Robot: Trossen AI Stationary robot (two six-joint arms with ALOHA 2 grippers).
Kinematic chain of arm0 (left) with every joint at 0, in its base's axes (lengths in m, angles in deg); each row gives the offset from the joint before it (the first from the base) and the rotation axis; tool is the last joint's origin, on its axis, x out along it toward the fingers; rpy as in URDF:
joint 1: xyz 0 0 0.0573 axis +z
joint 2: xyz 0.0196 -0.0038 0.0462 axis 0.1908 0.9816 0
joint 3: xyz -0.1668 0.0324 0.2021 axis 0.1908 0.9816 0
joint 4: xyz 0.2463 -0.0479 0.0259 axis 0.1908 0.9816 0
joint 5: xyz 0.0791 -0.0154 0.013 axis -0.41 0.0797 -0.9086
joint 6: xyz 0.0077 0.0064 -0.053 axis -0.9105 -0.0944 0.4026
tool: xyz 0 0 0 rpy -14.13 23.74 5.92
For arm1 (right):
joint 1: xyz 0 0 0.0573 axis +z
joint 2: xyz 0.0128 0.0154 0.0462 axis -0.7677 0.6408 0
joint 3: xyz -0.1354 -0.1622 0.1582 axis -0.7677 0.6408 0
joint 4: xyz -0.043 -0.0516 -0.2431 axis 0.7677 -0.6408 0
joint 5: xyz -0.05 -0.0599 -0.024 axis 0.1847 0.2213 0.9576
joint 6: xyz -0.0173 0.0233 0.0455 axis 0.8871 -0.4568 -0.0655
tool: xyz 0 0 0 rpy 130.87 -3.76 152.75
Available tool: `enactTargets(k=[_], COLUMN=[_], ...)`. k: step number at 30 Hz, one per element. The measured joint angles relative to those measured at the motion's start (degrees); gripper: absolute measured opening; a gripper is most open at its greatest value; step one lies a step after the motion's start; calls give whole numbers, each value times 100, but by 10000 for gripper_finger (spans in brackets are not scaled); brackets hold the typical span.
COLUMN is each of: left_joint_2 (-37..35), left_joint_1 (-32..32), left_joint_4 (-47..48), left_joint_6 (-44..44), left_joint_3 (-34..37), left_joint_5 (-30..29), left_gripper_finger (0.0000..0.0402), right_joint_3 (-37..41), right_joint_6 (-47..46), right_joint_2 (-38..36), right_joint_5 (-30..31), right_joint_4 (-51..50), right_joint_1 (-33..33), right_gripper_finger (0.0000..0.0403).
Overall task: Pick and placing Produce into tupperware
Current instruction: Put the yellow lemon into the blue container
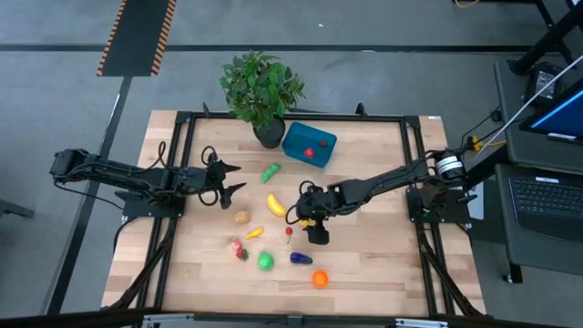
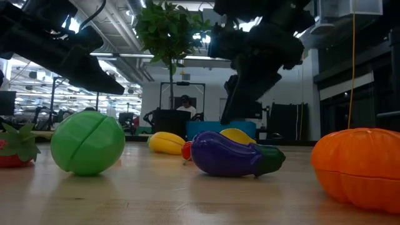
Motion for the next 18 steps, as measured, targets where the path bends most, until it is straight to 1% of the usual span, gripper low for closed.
enactTargets(k=[18], left_joint_2=[-1], left_joint_1=[-26], left_joint_4=[0], left_joint_6=[6], left_joint_3=[0], left_joint_5=[24], left_gripper_finger=[265], right_joint_3=[8], right_joint_6=[24], right_joint_2=[539], right_joint_5=[1], right_joint_4=[47], right_joint_1=[-4], right_gripper_finger=[307])
